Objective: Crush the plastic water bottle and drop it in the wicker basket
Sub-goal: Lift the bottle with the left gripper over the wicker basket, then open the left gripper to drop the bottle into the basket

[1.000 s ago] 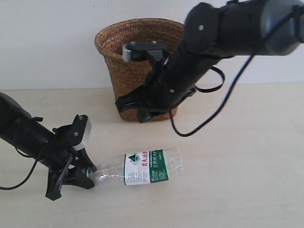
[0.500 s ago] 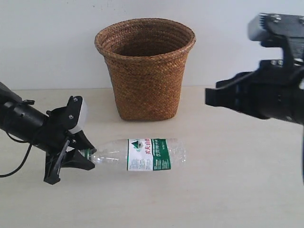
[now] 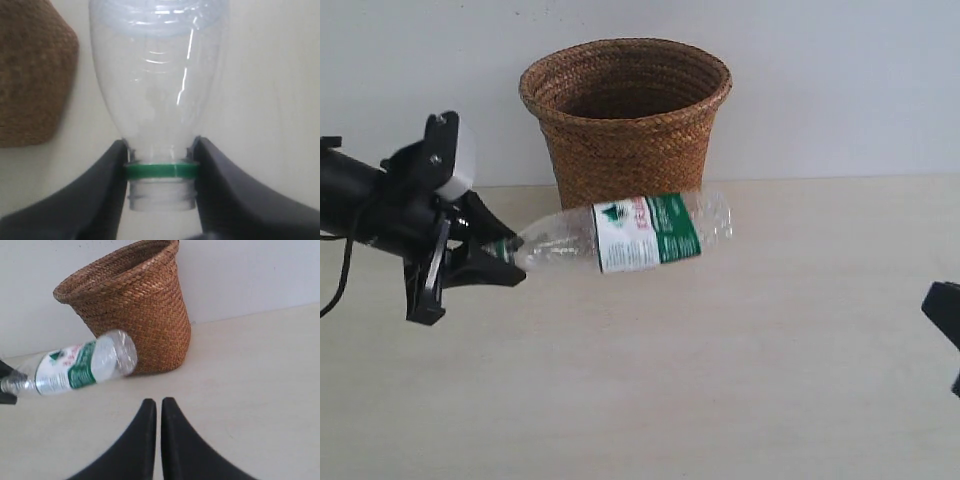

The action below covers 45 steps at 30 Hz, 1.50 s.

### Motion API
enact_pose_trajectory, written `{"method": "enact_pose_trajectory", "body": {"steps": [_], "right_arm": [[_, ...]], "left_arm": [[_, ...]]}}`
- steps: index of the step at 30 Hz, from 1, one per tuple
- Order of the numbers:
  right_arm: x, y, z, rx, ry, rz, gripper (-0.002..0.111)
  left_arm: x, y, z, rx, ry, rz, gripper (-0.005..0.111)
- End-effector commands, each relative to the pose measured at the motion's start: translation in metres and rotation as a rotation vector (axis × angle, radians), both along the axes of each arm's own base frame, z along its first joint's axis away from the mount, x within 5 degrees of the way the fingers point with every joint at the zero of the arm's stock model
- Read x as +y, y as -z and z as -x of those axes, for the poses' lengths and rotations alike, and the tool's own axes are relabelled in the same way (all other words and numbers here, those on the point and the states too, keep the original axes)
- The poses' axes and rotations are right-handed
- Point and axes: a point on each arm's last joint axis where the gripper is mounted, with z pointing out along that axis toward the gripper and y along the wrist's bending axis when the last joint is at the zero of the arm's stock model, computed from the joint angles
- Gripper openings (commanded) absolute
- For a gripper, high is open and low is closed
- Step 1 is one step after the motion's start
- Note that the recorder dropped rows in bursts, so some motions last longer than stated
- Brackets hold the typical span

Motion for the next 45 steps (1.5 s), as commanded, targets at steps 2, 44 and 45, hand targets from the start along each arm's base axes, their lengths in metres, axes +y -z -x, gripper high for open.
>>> {"method": "enact_pose_trajectory", "body": {"steps": [2, 44, 45], "right_arm": [[-0.010, 0.013, 0.014, -0.022, 0.018, -0.058, 0.000], [-0.008, 0.022, 0.018, 0.034, -0.032, 0.039, 0.000], [-0.008, 0.022, 0.018, 0.036, -0.033, 0.040, 0.000]], "left_arm": [[-0.005, -0.050, 0.013, 0.032, -0.172, 0.238, 0.004], [0.010, -0.154, -0.020, 0.160, -0.879, 0.611, 0.004], [0.014, -0.155, -0.013, 0.129, -0.895, 0.633, 0.004]]}}
